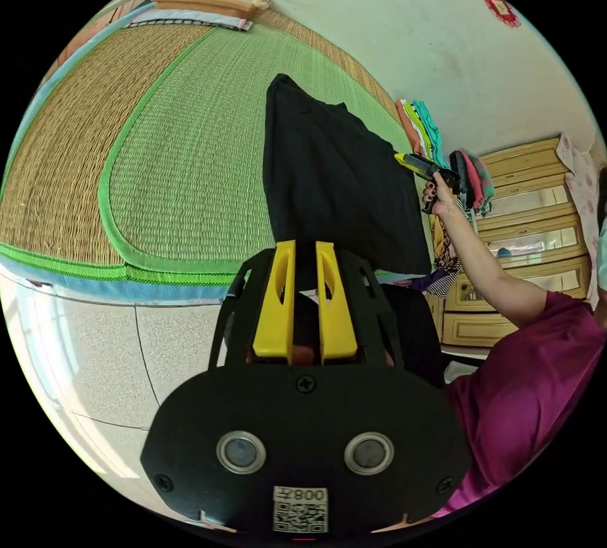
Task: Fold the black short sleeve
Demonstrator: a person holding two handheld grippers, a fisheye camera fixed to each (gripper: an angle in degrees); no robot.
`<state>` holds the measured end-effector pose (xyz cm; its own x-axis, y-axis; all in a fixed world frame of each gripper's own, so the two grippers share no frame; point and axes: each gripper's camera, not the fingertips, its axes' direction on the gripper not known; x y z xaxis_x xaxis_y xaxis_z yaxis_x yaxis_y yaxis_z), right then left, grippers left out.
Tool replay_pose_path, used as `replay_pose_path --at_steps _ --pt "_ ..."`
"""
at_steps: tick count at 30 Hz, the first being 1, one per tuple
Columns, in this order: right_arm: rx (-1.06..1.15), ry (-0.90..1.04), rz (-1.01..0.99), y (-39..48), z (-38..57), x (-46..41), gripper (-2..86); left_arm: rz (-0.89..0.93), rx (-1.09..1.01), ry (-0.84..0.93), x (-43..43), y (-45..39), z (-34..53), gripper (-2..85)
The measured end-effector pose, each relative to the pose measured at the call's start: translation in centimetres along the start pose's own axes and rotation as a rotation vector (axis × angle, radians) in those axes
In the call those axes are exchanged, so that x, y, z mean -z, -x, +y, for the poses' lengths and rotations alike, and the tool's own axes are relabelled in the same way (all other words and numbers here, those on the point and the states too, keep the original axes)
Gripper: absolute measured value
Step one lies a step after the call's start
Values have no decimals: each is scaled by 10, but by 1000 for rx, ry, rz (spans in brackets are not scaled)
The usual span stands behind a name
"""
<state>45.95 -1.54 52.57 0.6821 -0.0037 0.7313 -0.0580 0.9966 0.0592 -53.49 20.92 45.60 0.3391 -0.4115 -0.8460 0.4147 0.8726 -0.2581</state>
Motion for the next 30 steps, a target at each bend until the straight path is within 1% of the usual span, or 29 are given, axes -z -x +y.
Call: replay_pose_path --at_steps 3,6,10,14,16,18,22,27,30 --pt "2 -34 -13 -6 34 34 15 -8 11 39 0 11 17 76" --pt "-26 -48 -21 -16 84 69 36 -72 13 50 1 18 31 80" --pt "-102 -79 -48 -34 159 112 61 2 69 -6 10 37 50 78" --pt "-220 -73 -103 -57 250 135 79 126 94 -10 6 53 56 62" --pt "-257 -37 -113 -64 279 135 84 124 91 -9 7 55 58 44" --pt "-291 -42 -126 -71 306 136 87 137 94 -11 8 58 61 32" --pt "-318 -75 -169 -82 320 137 80 123 67 8 14 61 63 18" --pt "-323 -45 -219 -93 320 133 23 78 11 47 20 59 59 11" --pt "-335 -45 -264 -106 324 142 10 60 -22 54 28 60 56 8"
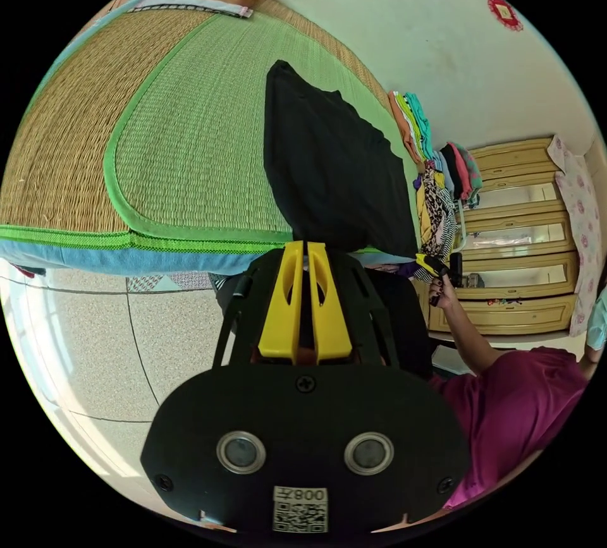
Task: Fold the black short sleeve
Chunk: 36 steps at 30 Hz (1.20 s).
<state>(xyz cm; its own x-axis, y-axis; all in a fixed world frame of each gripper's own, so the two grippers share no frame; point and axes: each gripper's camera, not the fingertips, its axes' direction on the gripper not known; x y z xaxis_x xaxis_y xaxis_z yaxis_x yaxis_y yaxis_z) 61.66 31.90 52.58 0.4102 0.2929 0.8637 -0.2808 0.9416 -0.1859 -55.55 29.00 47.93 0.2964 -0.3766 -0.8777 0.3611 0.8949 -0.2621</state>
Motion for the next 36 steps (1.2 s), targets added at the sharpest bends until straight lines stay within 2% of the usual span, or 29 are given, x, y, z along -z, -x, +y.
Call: replay_pose_path --at_steps 5,8,11,19,24,30,36 --pt "8 -40 -83 -10 -2 37 3 -44 -41 9 16 9 -2 4" --pt "14 -4 -68 -13 -2 39 1 -82 38 -3 16 29 6 4" --pt "-17 17 -77 -23 2 32 1 -12 101 -27 11 46 16 9" --pt "-48 -7 -113 -31 7 34 1 112 63 -16 -25 39 9 67" --pt "-50 -3 -112 -28 9 35 1 101 77 25 -46 36 -4 33" --pt "-25 30 -103 -23 13 32 1 112 6 -48 -29 27 -6 12" --pt "-92 95 -123 -39 26 6 1 115 113 -13 -59 43 -7 7"
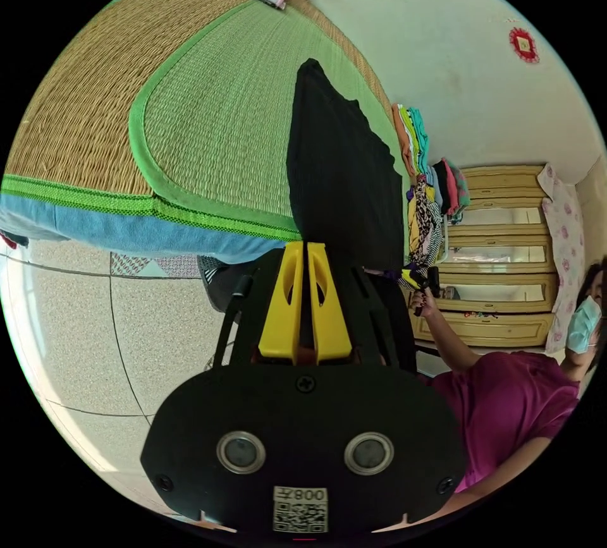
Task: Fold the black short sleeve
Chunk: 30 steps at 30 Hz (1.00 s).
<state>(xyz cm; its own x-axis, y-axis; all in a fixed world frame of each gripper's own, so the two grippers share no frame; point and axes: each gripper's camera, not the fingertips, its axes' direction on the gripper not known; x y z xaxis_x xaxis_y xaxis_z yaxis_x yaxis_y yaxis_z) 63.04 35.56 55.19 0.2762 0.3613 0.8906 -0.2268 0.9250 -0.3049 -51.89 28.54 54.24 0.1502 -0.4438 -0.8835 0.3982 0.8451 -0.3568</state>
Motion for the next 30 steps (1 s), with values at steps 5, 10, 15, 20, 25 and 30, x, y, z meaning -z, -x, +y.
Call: replay_pose_path --at_steps 5,10,15,20,25,30 --pt "-10 -22 -30 -3 8 -3 0 -41 10 10 -19 -6 -4 5" --pt "-13 -42 -23 2 13 -6 0 -134 27 -45 -26 -19 -3 1" --pt "11 -189 43 29 21 9 0 -124 -56 -102 -47 -53 -13 0" --pt "196 -169 179 104 -34 -28 0 -127 -197 -27 -112 -104 -59 0" --pt "352 -55 397 166 -106 -107 0 -177 -259 8 -172 -142 -104 1" --pt "356 9 613 161 -145 -151 0 -305 -244 65 -221 -152 -125 2"
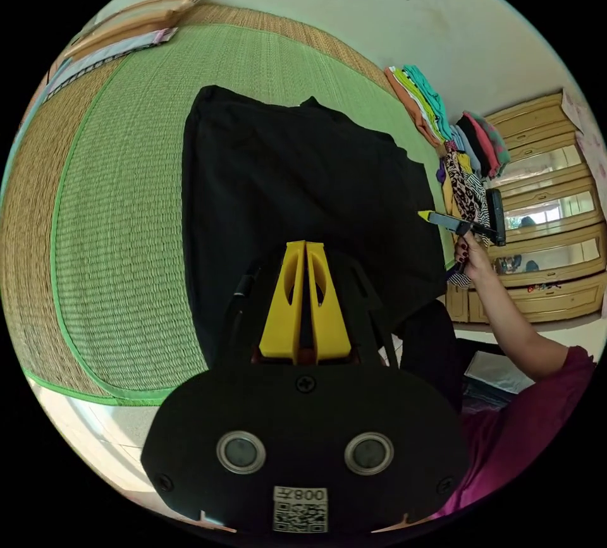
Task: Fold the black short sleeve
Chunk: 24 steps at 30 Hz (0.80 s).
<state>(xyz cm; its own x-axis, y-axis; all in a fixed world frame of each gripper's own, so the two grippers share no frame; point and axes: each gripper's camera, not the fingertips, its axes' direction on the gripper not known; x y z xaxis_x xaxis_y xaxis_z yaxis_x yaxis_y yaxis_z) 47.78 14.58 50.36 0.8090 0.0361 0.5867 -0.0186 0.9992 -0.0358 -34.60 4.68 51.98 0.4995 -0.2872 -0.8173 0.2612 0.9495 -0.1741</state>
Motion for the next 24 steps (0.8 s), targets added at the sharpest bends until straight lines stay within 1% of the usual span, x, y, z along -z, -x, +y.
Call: replay_pose_path --at_steps 2,5,7,10,12,16,18,21,22,24 --pt "-43 -34 2 -11 2 5 1 7 -3 0 -15 -6 -2 2" --pt "-97 -61 -77 -28 9 11 2 40 16 -20 -29 -18 -3 3" --pt "-98 -82 -96 -30 17 18 3 63 -5 -41 -35 -32 -2 5" --pt "-117 -144 -146 -40 46 43 8 133 -102 -52 -48 -68 2 12" --pt "-151 -184 -207 -58 85 61 17 178 -185 -21 -63 -95 6 20" --pt "-239 -148 -291 -92 149 64 66 253 -366 78 -109 -164 16 45" --pt "-292 -152 -384 -110 187 60 79 262 -428 111 -131 -193 19 54" --pt "-352 -160 -491 -130 217 50 93 288 -507 160 -166 -240 19 60" --pt "-365 -156 -499 -133 220 48 95 291 -541 177 -178 -258 19 61" --pt "-400 -150 -564 -149 230 39 102 274 -596 197 -195 -286 18 63"
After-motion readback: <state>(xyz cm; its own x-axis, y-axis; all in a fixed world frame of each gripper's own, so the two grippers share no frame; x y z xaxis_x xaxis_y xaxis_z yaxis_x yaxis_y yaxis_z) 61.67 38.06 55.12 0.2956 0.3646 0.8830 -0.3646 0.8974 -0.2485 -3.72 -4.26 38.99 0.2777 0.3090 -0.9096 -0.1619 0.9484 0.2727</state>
